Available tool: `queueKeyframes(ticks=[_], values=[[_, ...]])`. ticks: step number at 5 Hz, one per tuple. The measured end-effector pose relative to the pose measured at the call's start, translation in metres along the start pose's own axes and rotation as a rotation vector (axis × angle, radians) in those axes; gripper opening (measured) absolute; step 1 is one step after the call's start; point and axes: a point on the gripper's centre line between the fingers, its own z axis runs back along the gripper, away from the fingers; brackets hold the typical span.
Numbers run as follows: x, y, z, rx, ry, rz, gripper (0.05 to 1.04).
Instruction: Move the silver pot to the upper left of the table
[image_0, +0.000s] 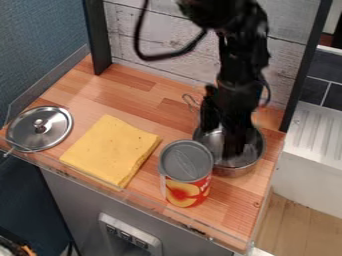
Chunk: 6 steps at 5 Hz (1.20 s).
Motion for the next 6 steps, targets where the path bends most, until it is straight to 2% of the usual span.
queueKeyframes(ticks=[1, 2, 3, 4, 5, 6], values=[[-0.003, 0.010, 0.007, -0.011, -0.019, 0.021, 0.999], [0.013, 0.026, 0.023, -0.018, -0.097, -0.011, 0.999], [0.029, 0.038, 0.015, -0.047, -0.128, -0.050, 0.999], [0.039, 0.043, -0.001, -0.059, -0.117, -0.089, 0.999], [0.040, 0.044, -0.019, -0.059, -0.071, -0.107, 0.948], [0.030, 0.041, -0.035, -0.039, -0.012, -0.121, 0.660]])
